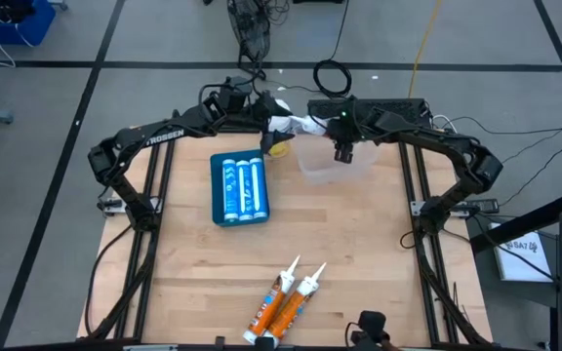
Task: Pick & place silicon tubes, Sealant and Lysol wipes
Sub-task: Put the orange caulk tube into the transparent bin
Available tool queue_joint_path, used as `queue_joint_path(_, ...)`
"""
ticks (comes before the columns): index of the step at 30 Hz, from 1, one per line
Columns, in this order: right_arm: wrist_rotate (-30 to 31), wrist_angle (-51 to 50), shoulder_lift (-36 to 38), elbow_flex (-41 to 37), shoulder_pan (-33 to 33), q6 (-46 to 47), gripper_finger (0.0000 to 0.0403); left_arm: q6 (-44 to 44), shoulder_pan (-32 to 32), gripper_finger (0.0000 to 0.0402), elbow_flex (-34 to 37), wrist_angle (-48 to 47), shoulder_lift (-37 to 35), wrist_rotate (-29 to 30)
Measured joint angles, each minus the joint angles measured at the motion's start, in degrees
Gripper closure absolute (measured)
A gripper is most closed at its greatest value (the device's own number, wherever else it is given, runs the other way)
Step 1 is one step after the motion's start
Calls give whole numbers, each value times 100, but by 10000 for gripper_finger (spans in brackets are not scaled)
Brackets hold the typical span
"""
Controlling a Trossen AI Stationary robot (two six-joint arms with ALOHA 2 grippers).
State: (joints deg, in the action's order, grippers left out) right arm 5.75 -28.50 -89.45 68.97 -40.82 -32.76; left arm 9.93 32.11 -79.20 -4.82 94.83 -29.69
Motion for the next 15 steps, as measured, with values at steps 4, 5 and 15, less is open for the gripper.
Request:
queue_joint_path(4, 67, -251, -5, -1, -4, 212, 217, -4, 56, 50, -2, -9, -2, -13)
queue_joint_path(5, 100, -341, -6, 0, -14, 284, 217, -6, 66, 50, -4, -34, -24, -60)
queue_joint_path(15, 45, -647, -6, -244, -32, 560, 217, 26, 186, 50, -7, 0, -240, 39)
